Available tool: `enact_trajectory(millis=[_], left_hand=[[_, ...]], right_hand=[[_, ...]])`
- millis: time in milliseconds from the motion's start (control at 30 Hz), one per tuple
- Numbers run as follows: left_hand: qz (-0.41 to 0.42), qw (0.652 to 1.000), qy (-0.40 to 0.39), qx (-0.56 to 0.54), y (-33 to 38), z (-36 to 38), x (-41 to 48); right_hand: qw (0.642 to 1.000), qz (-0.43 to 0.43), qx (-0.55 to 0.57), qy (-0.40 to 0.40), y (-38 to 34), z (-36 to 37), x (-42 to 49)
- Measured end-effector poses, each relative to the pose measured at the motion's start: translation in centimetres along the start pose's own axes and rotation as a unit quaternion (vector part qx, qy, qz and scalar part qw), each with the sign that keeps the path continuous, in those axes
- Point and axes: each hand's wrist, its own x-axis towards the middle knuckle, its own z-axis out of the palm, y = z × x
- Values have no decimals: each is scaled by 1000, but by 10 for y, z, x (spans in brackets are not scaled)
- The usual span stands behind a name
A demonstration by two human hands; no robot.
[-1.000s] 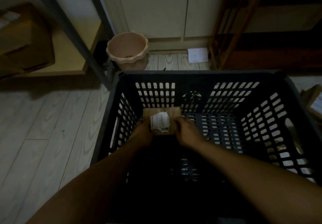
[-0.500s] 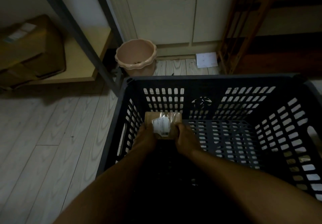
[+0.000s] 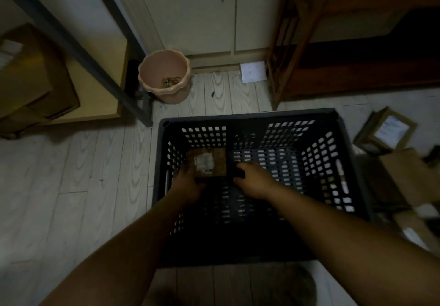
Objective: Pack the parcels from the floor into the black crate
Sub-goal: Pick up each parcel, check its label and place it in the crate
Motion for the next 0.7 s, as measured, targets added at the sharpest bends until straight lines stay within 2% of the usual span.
enact_trajectory(millis=[133, 367, 600, 700], left_hand=[[18, 1000, -14, 5, 58, -83, -101], [40, 996, 16, -82, 164, -226, -299], [43, 989, 98, -103, 222, -288, -436], [92, 985, 116, -88, 231, -298, -476]], right_hand=[[1000, 15, -21, 5, -49, -69, -105], [999, -8, -22, 34, -150, -193, -296], [989, -19, -100, 111, -203, -254, -436], [977, -17, -107, 181, -210, -261, -496]])
